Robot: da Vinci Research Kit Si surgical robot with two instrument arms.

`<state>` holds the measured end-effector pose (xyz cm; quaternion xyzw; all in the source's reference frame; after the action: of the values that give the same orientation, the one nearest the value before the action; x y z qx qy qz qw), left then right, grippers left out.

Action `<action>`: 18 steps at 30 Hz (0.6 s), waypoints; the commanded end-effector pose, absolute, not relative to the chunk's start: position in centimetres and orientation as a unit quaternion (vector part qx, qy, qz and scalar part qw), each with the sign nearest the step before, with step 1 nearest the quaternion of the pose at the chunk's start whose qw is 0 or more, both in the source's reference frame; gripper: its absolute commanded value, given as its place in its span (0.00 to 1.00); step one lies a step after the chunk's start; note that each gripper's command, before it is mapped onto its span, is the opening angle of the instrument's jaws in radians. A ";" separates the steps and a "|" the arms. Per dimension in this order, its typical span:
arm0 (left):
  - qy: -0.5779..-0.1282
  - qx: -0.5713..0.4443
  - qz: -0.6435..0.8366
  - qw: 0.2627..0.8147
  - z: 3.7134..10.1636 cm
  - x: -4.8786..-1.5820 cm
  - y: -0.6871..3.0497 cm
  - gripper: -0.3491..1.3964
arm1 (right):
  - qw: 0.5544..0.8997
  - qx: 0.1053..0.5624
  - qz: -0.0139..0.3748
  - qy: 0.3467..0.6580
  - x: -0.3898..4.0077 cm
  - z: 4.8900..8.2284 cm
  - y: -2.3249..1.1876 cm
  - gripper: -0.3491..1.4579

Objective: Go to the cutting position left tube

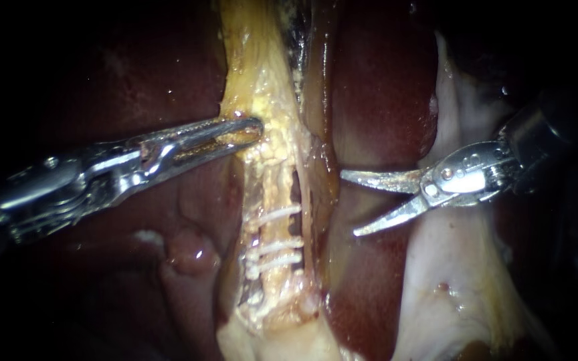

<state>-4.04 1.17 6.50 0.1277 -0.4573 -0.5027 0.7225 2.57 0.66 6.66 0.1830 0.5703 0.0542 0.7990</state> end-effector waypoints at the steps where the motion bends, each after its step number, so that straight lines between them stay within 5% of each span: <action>1: -0.457 0.128 -0.503 0.722 6.49 -4.04 1.17 0.00 | 0.798 0.185 0.053 0.571 2.57 6.65 0.66 0.98; 9: -0.462 0.127 -0.510 0.715 6.20 -3.76 1.44 0.00 | 0.780 0.241 0.054 0.575 2.74 6.75 0.53 0.98; 18: -0.487 0.096 -0.516 0.698 5.59 -3.28 1.77 0.00 | 0.797 0.340 0.048 0.497 3.21 7.10 0.25 0.97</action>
<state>-3.26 1.79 5.56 0.0951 -0.4888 -0.5146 0.6980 3.25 0.24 7.14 0.3446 0.4954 0.0500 0.7958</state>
